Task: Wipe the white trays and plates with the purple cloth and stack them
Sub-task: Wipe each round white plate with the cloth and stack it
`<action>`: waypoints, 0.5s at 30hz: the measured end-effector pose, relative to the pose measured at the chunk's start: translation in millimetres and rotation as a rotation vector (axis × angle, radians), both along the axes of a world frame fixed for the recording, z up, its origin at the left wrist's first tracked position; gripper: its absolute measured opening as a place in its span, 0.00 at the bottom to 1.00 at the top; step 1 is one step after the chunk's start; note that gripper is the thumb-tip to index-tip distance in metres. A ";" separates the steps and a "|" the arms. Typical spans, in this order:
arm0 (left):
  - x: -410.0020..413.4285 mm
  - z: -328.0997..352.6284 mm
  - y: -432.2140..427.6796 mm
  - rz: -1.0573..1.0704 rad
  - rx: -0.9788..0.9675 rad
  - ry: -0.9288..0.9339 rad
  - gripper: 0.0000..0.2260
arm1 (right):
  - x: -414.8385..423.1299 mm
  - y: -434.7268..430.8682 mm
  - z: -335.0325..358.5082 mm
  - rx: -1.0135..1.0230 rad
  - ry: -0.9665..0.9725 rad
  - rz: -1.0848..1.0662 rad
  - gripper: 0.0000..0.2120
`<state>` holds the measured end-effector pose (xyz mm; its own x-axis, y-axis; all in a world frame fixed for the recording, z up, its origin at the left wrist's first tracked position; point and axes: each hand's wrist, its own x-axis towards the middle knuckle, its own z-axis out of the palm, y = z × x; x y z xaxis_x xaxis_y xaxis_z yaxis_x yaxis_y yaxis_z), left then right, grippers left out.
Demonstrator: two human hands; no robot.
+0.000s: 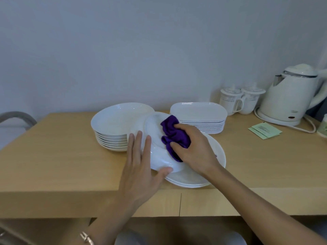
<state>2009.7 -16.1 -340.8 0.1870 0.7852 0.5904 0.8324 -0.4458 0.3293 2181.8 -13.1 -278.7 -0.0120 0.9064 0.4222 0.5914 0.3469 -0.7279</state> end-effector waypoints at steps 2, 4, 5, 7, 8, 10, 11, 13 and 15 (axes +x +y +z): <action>3.0 0.5 0.1 0.019 0.046 0.007 0.38 | -10.0 1.6 8.8 0.035 -0.062 0.073 0.21; 3.1 -0.1 1.0 0.046 0.101 0.052 0.36 | -13.9 13.2 18.5 0.053 -0.106 0.116 0.17; 2.5 -0.2 1.2 0.055 0.112 0.067 0.36 | -13.0 24.1 20.8 0.050 -0.114 0.080 0.15; 2.0 -0.1 0.4 0.050 0.120 0.068 0.36 | -6.8 45.8 19.3 0.008 -0.098 -0.063 0.14; 2.3 0.5 -0.3 0.048 0.119 0.064 0.36 | -4.8 50.8 16.7 -0.009 -0.077 -0.117 0.13; 3.2 2.0 -1.2 0.045 0.117 0.063 0.35 | -8.9 48.8 12.2 0.004 -0.067 -0.125 0.14; 3.6 2.0 -1.4 0.046 0.118 0.064 0.35 | -15.8 43.8 13.6 0.027 -0.069 -0.068 0.15; 4.1 1.1 -1.7 0.045 0.103 0.054 0.35 | -36.2 35.6 23.8 0.067 -0.047 0.097 0.19; 4.6 0.0 -2.6 0.029 0.065 0.010 0.36 | -57.0 42.6 37.3 0.086 -0.057 0.209 0.19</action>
<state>2014.3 -18.7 -340.8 0.1710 0.7501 0.6388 0.8483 -0.4418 0.2918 2124.8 29.4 -241.4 -0.2216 0.8426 0.4908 0.5396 0.5252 -0.6580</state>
